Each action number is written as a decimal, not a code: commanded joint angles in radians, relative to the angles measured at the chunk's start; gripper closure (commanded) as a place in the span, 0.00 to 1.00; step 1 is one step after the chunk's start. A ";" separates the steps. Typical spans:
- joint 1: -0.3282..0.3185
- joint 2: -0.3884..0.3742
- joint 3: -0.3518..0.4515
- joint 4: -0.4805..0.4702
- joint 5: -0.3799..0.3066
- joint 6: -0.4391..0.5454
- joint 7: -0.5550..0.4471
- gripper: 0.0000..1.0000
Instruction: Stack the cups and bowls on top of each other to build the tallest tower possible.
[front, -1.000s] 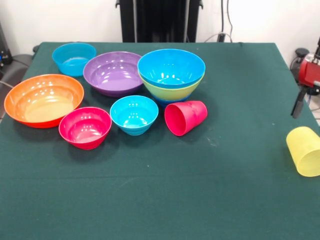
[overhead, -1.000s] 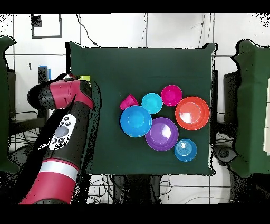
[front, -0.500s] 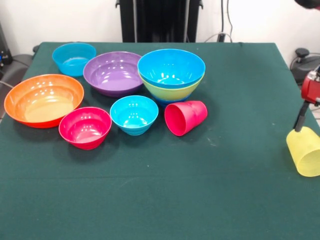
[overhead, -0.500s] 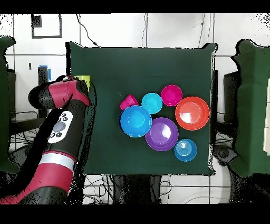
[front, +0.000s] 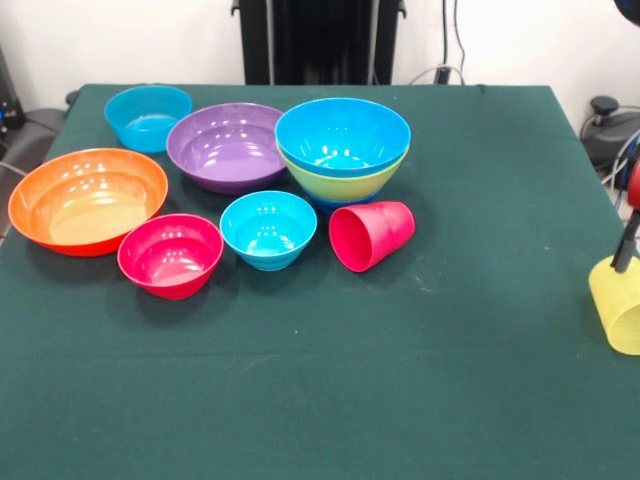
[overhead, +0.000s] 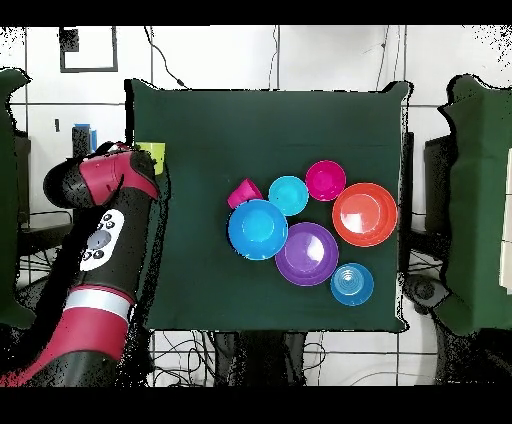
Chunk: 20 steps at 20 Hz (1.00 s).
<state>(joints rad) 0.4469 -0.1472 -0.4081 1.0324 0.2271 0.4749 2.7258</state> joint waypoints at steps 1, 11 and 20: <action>0.001 0.048 0.044 -0.028 -0.024 0.133 0.044 0.00; 0.033 0.039 -0.024 -0.068 -0.018 0.248 0.076 0.00; 0.033 -0.043 -0.018 0.055 -0.046 0.221 0.019 0.00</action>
<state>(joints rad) 0.4686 -0.1379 -0.4784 1.0033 0.2269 0.5984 2.7258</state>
